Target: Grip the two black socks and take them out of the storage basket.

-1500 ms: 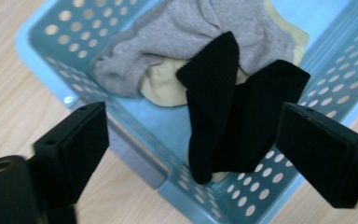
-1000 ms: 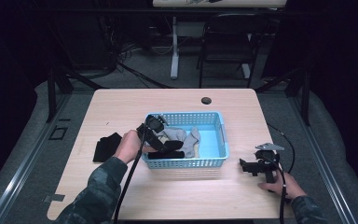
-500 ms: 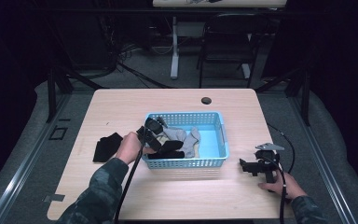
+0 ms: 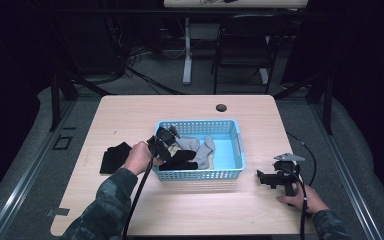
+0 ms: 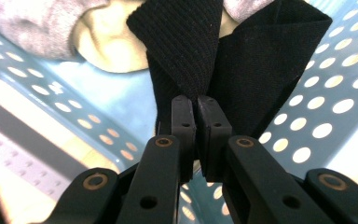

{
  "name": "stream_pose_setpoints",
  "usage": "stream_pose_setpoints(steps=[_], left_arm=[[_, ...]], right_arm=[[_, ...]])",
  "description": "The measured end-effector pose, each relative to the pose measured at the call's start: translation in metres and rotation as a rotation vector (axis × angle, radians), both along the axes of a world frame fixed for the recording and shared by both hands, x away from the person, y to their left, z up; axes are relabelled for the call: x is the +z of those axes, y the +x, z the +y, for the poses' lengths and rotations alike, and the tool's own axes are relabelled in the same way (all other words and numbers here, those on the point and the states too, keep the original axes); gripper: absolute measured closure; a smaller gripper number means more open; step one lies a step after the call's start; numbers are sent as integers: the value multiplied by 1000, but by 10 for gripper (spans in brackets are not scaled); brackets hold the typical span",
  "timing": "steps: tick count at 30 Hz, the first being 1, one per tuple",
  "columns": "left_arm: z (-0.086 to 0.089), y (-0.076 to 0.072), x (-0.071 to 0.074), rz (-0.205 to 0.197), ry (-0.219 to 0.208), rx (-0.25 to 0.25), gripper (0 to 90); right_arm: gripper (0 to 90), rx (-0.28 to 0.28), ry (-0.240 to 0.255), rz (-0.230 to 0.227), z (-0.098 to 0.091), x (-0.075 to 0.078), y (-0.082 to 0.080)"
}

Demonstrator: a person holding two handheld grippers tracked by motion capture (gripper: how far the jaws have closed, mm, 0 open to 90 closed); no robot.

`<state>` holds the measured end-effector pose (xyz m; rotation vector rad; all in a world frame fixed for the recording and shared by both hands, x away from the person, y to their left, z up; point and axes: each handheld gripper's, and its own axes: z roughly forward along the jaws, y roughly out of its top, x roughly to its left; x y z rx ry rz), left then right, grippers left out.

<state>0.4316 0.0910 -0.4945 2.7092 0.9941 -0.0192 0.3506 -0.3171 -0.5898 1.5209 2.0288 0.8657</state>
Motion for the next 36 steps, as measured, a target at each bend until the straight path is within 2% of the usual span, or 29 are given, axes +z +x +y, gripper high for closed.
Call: stream_pose_setpoints(steps=[10, 18, 31, 36], left_arm=[[5, -3, 19, -48, -30, -8, 873], [1, -3, 40, -92, -45, -27, 872], [-7, -1, 78, -159, -48, -57, 872], [-6, 1, 93, -192, -68, -48, 872]], right_arm=[[0, 0, 0, 0, 0, 0, 0], [0, 4, -4, 4, 0, 0, 0], [0, 0, 0, 0, 0, 0, 0], [0, 0, 0, 0, 0, 0, 0]])
